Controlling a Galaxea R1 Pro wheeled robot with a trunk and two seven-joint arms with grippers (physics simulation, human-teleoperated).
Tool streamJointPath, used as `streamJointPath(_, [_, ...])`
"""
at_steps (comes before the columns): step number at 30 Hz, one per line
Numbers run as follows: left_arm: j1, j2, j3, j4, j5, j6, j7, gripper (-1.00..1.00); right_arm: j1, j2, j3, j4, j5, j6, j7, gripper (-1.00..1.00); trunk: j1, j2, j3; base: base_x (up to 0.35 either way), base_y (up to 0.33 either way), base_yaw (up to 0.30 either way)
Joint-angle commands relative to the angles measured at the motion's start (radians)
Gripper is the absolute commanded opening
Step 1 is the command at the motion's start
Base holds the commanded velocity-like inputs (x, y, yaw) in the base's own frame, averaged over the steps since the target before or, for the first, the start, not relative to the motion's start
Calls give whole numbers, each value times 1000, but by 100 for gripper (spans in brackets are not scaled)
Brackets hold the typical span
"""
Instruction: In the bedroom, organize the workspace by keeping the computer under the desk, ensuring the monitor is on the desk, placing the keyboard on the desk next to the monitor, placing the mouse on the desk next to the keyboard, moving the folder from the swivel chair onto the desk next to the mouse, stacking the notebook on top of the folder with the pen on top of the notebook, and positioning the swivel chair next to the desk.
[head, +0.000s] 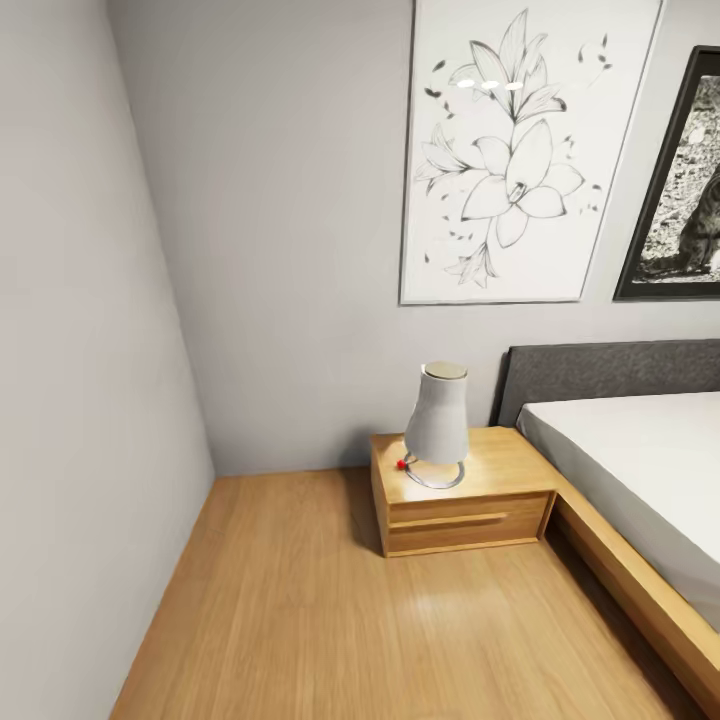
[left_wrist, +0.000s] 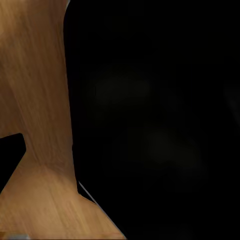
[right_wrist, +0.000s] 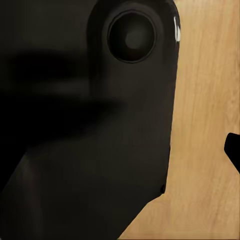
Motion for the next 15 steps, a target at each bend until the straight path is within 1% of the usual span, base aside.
streamJointPath(1, [0, 0, 0, 0, 0, 0, 0, 100, 0, 0, 0, 0, 0, 0, 0, 100, 0, 0, 0, 0, 0, 0])
streamJointPath(3, [-8, -11, -2, -11, -1, -5, -9, 100, -12, 11, -1, 0, 3, -8, -4, 100, 0, 0, 0, 0, 0, 0])
streamJointPath(6, [-8, -28, -3, -20, -2, -5, -9, 100, -19, 13, -2, 0, 3, -7, -4, 100, 0, 0, 0, 0, 0, 0])
streamJointPath(8, [-8, -38, -4, -26, -4, -6, -9, 100, -21, 8, -5, 0, 0, -9, -4, 100, -8, 14, 6, 0, 0, 0])
streamJointPath(11, [-8, -54, -6, -43, -7, -7, -8, 100, -25, -7, -6, 0, -2, -26, -4, 100, -19, 35, 15, 0, 0, 0])
streamJointPath(12, [-8, -56, -7, -49, -7, -8, -7, 100, -26, -12, -7, 0, -4, -31, -3, 100, -23, 42, 18, 0, 0, 0])
streamJointPath(15, [-8, -55, -9, -65, -7, -8, -6, 100, -26, -13, -7, 0, -5, -48, -3, 100, -34, 63, 28, 0, 0, 0])
